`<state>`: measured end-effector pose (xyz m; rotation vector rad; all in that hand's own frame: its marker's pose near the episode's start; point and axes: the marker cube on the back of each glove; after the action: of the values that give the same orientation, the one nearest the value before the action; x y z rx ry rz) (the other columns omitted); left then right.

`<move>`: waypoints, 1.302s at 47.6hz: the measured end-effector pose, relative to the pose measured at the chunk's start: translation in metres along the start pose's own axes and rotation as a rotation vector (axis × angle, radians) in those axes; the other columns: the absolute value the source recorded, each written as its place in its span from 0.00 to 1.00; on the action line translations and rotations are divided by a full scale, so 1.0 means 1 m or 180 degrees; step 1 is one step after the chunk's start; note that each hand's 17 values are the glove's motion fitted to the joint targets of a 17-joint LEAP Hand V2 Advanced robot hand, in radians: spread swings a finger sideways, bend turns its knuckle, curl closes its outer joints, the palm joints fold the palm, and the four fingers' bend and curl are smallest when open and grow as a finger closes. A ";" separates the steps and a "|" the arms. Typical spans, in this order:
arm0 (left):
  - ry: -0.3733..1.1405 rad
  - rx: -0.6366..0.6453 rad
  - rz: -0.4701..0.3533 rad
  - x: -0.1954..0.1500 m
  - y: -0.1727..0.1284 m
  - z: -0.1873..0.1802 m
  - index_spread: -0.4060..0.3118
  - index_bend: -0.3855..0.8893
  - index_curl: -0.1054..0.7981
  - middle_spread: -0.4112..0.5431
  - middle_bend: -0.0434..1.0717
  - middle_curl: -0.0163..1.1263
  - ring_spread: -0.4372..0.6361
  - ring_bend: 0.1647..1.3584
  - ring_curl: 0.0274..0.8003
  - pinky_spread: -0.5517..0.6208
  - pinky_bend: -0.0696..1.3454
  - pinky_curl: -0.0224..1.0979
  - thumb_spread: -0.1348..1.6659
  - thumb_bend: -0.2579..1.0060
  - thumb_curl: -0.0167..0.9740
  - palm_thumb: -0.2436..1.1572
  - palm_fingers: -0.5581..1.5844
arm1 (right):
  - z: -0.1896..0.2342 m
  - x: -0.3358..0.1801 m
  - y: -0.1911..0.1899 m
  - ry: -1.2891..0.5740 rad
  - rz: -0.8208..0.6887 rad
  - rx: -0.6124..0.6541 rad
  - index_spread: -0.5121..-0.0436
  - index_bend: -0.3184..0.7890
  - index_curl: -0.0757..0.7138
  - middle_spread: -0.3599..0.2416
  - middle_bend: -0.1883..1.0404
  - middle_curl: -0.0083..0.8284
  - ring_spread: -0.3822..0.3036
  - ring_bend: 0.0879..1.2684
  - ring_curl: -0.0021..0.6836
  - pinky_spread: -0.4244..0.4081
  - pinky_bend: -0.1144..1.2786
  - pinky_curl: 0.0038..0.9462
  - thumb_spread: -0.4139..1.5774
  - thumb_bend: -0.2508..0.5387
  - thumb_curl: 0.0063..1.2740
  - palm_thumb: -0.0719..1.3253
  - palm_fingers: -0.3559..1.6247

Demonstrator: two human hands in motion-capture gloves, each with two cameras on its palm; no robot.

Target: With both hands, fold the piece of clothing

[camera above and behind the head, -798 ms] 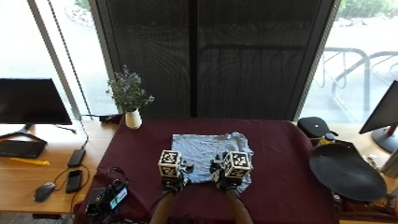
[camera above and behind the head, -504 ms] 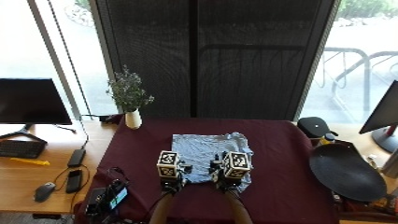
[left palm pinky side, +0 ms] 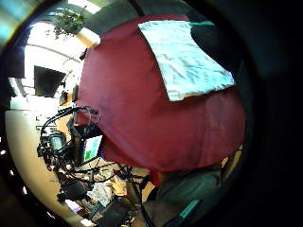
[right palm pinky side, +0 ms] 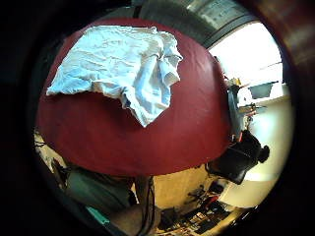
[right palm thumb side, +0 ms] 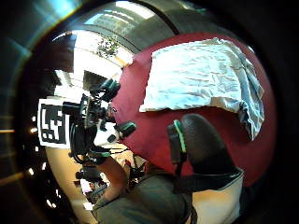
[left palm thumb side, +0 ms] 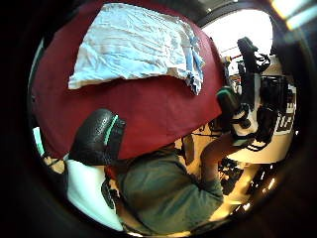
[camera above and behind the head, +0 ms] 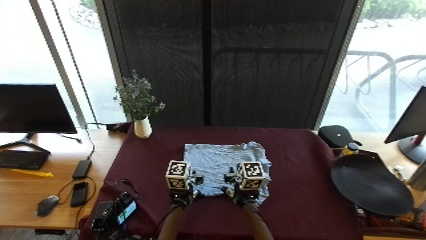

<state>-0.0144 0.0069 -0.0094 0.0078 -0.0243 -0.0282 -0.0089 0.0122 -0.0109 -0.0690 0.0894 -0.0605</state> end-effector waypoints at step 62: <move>-0.0618 0.1213 0.0122 -0.003 -0.062 0.087 0.33 0.51 0.52 0.28 0.24 0.37 0.37 0.30 0.34 0.52 0.39 0.32 0.75 0.22 0.33 0.53 0.61 | 0.088 0.086 -0.009 0.0200 0.0425 -0.0221 0.33 0.53 0.55 0.37 0.34 0.35 0.45 0.30 0.46 0.63 0.44 0.32 0.79 0.40 0.31 0.71 0.47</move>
<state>-0.0209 -0.0551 0.0772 0.3856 -0.2235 0.0145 0.0838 0.0041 0.0701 -0.1303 0.1586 0.0738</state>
